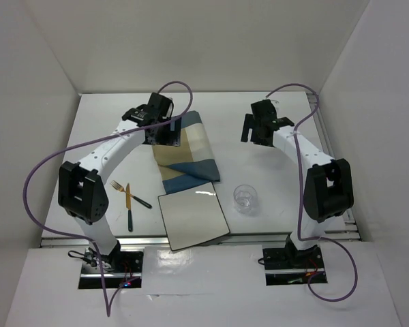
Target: Set the dinner table for one person
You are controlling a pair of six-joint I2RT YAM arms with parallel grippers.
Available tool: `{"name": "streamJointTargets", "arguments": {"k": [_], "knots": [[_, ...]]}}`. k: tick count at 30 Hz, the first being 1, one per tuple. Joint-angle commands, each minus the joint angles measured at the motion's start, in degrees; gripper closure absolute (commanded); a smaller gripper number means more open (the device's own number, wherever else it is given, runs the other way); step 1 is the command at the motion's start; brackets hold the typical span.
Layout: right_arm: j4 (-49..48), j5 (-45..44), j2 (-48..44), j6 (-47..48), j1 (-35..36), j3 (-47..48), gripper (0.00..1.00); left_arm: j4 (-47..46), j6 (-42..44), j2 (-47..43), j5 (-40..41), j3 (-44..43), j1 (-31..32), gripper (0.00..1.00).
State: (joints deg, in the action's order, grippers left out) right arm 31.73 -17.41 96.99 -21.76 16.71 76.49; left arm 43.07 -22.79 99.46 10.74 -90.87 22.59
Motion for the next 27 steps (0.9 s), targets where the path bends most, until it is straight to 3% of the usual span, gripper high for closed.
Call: {"name": "streamJointTargets", "arguments": {"k": [1,7,16,24,27], "knots": [[2.9,-1.0,-2.2,-1.9,0.9,0.9,0.0,2.1,-0.8,0.3,-5.4,-2.4,-0.4,0.0],[6.1,-3.0,-2.2,-3.2,0.9,1.4,0.0,-2.2,-5.2,-2.9,-8.5,4.5,-1.0,0.02],[0.9,5.2,-13.2,-2.7,0.9,-7.0,0.0,-8.9,-17.1,-5.2,-17.1,19.0,-9.2,0.19],[0.2,7.1,-13.0,-0.9,0.9,-7.9,0.0,-16.5,-24.9,-2.4,-22.3,24.0,-8.7,0.2],[0.7,7.1,-12.3,-0.4,0.9,-6.0,0.0,-17.3,-25.5,-0.6,-22.3,22.9,-8.2,0.15]]}}
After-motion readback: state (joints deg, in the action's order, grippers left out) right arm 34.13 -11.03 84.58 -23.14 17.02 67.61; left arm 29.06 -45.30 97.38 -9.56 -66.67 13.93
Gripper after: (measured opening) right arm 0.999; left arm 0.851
